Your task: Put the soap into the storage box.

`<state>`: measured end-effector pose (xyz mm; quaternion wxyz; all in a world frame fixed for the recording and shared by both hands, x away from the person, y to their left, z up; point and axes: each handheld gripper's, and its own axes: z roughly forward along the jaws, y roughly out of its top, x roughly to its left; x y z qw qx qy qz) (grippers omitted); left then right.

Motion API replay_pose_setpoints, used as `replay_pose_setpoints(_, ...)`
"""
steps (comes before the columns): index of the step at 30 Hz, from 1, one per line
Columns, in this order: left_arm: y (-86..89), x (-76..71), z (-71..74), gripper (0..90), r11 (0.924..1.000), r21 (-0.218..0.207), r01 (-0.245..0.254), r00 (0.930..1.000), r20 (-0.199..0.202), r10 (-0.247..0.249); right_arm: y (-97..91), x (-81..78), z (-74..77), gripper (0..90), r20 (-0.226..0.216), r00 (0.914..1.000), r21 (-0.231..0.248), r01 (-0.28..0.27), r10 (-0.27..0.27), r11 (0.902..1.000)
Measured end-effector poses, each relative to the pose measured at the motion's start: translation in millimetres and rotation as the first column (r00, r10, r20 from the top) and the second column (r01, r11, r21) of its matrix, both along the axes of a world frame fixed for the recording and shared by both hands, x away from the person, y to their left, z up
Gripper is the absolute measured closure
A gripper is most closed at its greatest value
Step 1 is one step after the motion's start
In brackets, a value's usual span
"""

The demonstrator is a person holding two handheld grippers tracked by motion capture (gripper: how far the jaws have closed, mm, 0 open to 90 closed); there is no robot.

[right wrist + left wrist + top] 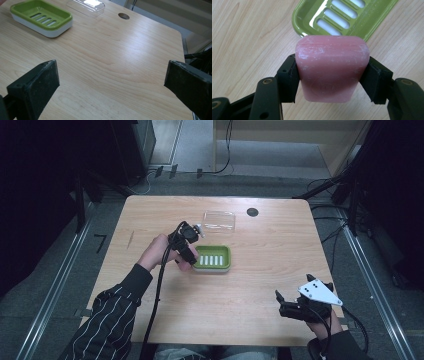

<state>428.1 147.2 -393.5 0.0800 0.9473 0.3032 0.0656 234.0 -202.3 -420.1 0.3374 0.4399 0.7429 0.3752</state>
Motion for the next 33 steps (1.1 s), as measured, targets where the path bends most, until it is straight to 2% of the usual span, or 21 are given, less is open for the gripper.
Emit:
replay_pose_setpoints(1, -1.1, 0.2, -0.2, 39.0, 1.0000, -0.003, 0.000, 1.0000, 0.005, 0.001, 0.0, 0.0, 0.0, 0.0, 0.000, 1.0000, 0.000, 0.000, 0.000, 1.0000)
replay_pose_setpoints(2, -2.1, 1.1, 1.3, 39.0, 0.9999, 0.011, 0.007, 1.0000, 0.000, -0.007, -0.8, -0.8, -0.3, 0.0, -0.004, 1.0000, -0.005, 0.001, -0.001, 1.0000)
replay_pose_setpoints(6, -7.8, 4.0, 2.9, 38.9, 0.9998, 0.000, 0.018, 0.9998, 0.009, -0.018, -2.4, -2.7, -0.9, 0.0, -0.012, 0.9999, -0.014, 0.002, -0.002, 0.9999)
replay_pose_setpoints(13, -18.6, 8.1, 3.1, 38.9, 0.9984, 0.013, 0.056, 0.9984, 0.009, -0.056, -5.7, -5.9, -2.0, 0.0, -0.018, 0.9997, -0.018, 0.015, -0.016, 0.9997)
replay_pose_setpoints(19, -20.5, 9.5, 5.2, 39.0, 0.9980, 0.015, 0.062, 0.9981, 0.009, -0.062, -7.9, -8.1, -2.2, 0.0, -0.021, 0.9995, -0.018, 0.022, -0.023, 0.9996)
replay_pose_setpoints(29, -25.6, 9.1, 18.6, 39.0, 0.9977, 0.008, 0.067, 0.9964, 0.053, -0.067, -10.0, -10.3, -2.3, 0.0, -0.021, 0.9993, -0.019, 0.030, -0.031, 0.9994)
replay_pose_setpoints(33, -31.0, 10.2, 18.4, 39.0, 0.9965, 0.011, 0.083, 0.9952, 0.052, -0.083, -10.2, -10.6, -2.4, 0.0, -0.022, 0.9993, -0.020, 0.030, -0.031, 0.9993)
